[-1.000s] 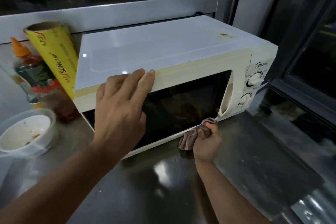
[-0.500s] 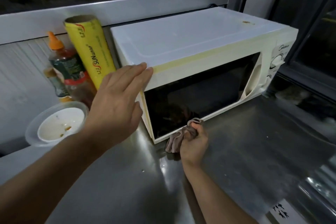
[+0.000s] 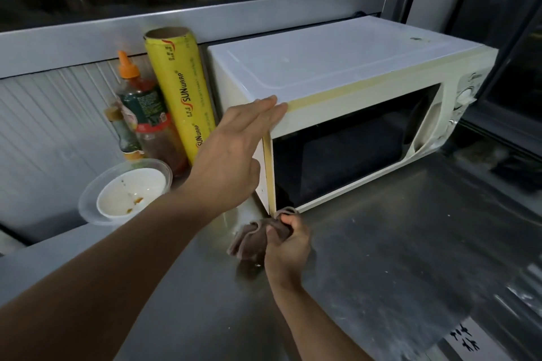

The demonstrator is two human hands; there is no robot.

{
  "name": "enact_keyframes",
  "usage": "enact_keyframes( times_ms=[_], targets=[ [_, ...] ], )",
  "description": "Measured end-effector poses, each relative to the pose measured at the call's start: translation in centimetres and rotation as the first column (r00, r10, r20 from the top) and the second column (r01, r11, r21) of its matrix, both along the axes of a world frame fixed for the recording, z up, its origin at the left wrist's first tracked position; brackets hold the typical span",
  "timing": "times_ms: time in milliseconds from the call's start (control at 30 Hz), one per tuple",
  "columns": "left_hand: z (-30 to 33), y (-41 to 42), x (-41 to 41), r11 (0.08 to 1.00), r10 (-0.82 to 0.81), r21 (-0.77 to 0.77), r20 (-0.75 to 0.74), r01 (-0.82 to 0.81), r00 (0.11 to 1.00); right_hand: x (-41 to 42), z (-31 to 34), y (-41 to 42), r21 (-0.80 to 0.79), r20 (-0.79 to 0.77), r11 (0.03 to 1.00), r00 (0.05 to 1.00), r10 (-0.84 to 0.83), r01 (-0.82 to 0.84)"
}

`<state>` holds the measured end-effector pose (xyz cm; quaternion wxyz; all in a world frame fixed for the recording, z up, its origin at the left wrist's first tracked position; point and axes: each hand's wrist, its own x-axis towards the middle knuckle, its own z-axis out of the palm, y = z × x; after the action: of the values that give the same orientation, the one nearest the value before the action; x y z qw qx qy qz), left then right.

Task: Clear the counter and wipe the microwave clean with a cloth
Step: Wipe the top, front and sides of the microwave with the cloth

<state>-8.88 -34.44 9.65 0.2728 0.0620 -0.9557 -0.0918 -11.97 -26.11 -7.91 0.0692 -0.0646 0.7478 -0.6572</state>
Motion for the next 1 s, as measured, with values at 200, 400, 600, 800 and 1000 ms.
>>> enact_keyframes(
  times_ms=[200, 400, 600, 800, 1000],
  targets=[
    [0.8, -0.8, 0.4, 0.999, -0.041, 0.031, 0.046, 0.040, 0.998, -0.9, 2.3, 2.6, 0.010, 0.040, 0.984, 0.983, 0.179, -0.180],
    [2.8, -1.7, 0.5, 0.993, -0.084, 0.100, 0.149, 0.070, 0.985, -0.2, 9.0, 3.8, -0.270, -0.128, 0.962, 0.992, -0.008, -0.028],
    [4.0, -2.4, 0.7, 0.981, -0.117, 0.180, 0.231, 0.076, 0.966, -0.2, 13.0, 1.6, -0.181, -0.303, 0.979, 0.952, 0.036, -0.095],
    [3.8, -2.1, 0.6, 0.965, -0.138, 0.244, 0.184, 0.091, 0.973, -1.5, 13.4, -0.7, -0.152, -0.560, 0.981, 0.808, -0.185, 0.120],
    [3.6, -2.5, 0.6, 0.979, -0.124, 0.183, 0.175, 0.091, 0.977, -2.2, 12.1, -1.6, -0.231, -0.583, 0.961, 0.770, -0.260, 0.149]
  ],
)
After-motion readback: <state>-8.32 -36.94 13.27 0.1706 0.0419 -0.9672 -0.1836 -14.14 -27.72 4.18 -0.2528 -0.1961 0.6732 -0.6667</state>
